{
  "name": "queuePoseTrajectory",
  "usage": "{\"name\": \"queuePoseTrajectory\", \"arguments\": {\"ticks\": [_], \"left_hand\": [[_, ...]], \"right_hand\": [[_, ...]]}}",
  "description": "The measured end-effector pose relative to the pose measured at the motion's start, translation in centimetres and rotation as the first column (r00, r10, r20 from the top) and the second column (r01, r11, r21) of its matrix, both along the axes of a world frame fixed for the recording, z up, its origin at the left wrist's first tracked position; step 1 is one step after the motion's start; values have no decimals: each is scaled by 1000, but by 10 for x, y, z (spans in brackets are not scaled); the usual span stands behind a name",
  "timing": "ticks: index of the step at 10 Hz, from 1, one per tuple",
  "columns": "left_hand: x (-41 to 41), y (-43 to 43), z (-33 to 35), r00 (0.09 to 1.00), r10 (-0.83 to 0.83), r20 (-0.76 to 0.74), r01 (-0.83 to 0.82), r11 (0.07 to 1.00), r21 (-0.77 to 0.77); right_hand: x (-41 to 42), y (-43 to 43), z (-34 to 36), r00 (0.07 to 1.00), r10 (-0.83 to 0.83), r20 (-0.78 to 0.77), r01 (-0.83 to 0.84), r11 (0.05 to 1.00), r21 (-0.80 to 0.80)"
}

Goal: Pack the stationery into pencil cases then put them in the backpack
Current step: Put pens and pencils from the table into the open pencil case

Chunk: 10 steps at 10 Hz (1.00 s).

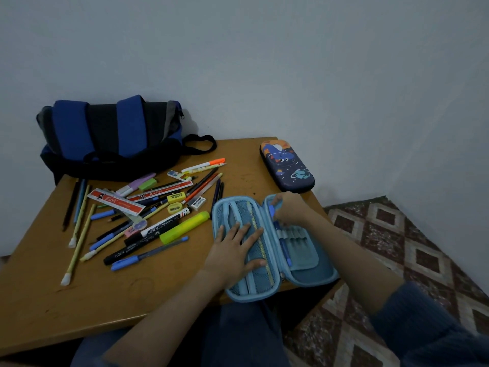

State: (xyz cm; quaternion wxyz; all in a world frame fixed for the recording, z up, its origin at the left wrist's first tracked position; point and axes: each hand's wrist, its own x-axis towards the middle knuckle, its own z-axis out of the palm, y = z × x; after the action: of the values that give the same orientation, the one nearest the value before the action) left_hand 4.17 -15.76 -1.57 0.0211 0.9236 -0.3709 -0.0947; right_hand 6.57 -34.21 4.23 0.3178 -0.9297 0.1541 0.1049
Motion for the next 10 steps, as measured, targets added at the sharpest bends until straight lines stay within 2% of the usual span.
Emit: {"name": "queuePoseTrajectory", "arguments": {"ticks": [1,3,4,5,6,7,8,9,10], "left_hand": [[0,-1,-1,1000,4,1,-4,1000,2],[6,-4,-1,1000,6,7,-6,1000,5],[9,-4,-2,1000,-4,11,4,1000,-3],[7,-1,-2,1000,-12,28,14,998,-54],[2,13,2,997,26,70,-10,977,-214],[2,49,6,987,122,108,-89,958,-272],[3,96,8,945,307,115,-267,925,-271],[1,143,8,885,452,111,-413,873,-261],[-4,182,4,857,504,109,-474,853,-218]], "right_hand": [[-1,0,0,1000,-14,2,14,1000,14],[-1,3,-4,995,-16,101,21,999,-49],[0,3,-4,997,10,71,-4,997,-81],[-2,5,-3,998,18,59,-10,991,-134],[-4,12,0,992,26,124,4,971,-237],[1,31,7,971,89,223,-25,961,-275],[2,68,16,926,204,318,-119,956,-269],[1,110,17,856,330,397,-248,937,-245],[-1,147,12,781,449,433,-373,893,-252]]}}
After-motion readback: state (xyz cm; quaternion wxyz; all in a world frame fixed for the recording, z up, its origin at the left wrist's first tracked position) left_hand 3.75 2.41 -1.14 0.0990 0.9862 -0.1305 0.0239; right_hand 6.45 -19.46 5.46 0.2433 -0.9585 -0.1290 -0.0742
